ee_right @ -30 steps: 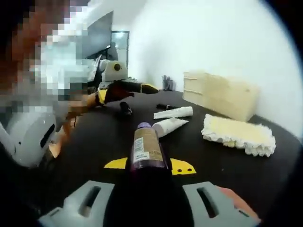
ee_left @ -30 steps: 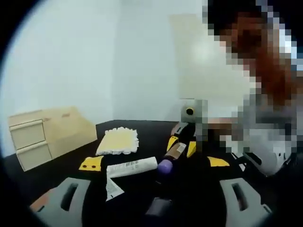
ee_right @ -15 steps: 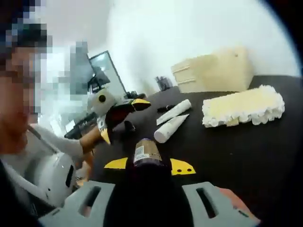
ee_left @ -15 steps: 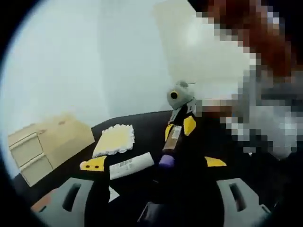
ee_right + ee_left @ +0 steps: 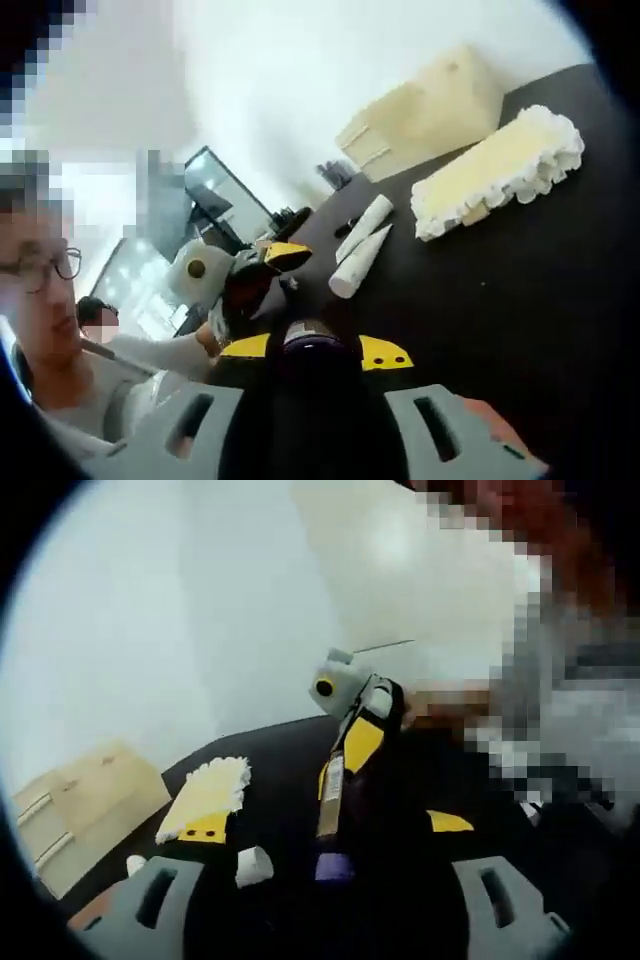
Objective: Open the drawer, pick up the cosmetic bottles from the table one by one, place them into the drawer, release the gripper, close the drawer, and move the gripper away
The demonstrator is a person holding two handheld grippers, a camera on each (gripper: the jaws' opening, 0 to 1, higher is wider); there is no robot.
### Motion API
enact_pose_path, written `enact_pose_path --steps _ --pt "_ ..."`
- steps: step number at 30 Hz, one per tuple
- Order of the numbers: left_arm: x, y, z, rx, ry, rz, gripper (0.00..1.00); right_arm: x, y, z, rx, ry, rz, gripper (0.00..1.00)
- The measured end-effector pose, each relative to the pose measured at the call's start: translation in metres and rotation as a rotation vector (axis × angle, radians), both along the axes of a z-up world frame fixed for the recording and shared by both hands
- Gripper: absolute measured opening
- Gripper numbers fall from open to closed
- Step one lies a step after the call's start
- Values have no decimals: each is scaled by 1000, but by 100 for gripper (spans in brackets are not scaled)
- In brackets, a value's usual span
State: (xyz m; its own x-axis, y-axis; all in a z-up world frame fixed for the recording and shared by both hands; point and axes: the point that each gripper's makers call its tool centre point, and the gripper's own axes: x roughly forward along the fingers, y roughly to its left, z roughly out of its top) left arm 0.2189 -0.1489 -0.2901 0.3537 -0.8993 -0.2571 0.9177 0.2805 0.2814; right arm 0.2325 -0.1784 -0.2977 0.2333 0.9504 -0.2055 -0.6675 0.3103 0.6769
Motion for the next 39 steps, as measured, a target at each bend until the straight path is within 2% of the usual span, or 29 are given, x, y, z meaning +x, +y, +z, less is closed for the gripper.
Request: enact_pose_path --steps 4,6,10,18,22,25,29,31,32,35,39 --pt "0 -13 -11 50 -42 1 59 2 -2 2 -5 -14 2 27" --pt "3 -13 -16 82 -73 14 52 1 -2 1 -6 -10 2 27" --pt "3 -11 -17 82 -67 15 45 0 -1 0 -7 -2 1 27" --pt "5 -11 -20 108 -120 31 26 -3 -1 -2 -7 5 5 27" --pt "1 -12 -20 113 -131 21 21 -2 -1 0 -2 -5 5 27" --pt "1 -11 -19 119 -143 21 21 -4 -1 2 -2 -41 13 27" --pt "1 -8 -13 108 -147 24 20 -7 4 10 18 -155 25 28" --pt "0 -7 -9 84 -122 15 20 -9 4 13 17 -217 34 28" --pt "0 -7 -7 69 -102 12 20 -9 5 16 13 -271 29 28" --pt "-3 -5 -2 44 -71 -5 20 -13 6 23 -35 -495 28 28" --pt "-6 -1 1 29 -22 -27 19 -23 9 26 -130 -748 53 29"
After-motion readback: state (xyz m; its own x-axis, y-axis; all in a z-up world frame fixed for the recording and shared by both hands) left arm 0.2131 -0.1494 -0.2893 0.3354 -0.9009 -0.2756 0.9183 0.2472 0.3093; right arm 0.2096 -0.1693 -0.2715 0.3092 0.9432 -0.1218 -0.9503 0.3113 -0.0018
